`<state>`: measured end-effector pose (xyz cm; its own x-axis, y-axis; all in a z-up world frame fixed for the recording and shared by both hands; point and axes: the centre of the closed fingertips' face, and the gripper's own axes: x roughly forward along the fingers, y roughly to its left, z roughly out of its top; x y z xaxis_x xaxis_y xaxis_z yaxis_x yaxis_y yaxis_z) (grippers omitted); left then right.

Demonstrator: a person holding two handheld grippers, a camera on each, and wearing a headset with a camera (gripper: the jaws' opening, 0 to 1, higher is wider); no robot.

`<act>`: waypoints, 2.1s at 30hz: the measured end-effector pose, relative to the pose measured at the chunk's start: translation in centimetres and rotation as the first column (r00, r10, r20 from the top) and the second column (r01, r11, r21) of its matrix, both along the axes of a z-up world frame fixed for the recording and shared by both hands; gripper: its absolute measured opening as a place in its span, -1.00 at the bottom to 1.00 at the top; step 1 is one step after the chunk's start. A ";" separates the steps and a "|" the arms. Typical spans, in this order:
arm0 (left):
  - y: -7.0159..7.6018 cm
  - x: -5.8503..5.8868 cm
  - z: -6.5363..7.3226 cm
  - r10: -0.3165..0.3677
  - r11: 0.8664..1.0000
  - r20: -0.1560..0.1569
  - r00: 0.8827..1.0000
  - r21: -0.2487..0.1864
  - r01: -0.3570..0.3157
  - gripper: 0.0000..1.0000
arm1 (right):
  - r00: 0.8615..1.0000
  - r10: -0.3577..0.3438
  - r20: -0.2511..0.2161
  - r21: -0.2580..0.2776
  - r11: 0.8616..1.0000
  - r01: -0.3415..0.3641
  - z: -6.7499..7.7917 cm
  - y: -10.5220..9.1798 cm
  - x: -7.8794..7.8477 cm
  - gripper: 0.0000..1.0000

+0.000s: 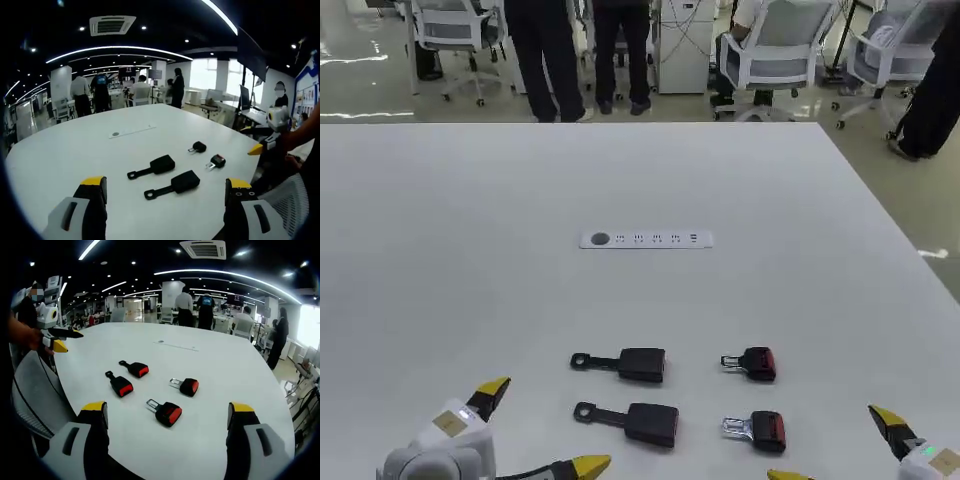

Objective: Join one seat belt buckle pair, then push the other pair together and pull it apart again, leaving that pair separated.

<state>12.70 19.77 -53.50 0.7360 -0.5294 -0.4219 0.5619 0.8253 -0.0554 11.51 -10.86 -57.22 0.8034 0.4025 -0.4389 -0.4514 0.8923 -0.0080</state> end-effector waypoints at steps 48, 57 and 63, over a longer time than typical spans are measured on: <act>-0.7 -1.1 0.3 -0.010 1.000 0.006 1.000 0.007 0.010 1.00 | 1.000 -0.016 -0.009 -0.002 1.000 0.016 -0.2 -1.0 -1.7 0.99; -0.7 -1.5 0.5 -0.009 1.000 0.008 1.000 0.010 0.009 1.00 | 1.000 -0.014 -0.010 -0.004 1.000 0.014 -0.2 -1.0 -2.1 0.99; -1.0 -2.0 0.9 -0.009 1.000 0.011 1.000 0.012 0.009 1.00 | 1.000 -0.013 -0.008 -0.005 1.000 0.013 -0.1 -1.0 -2.4 0.99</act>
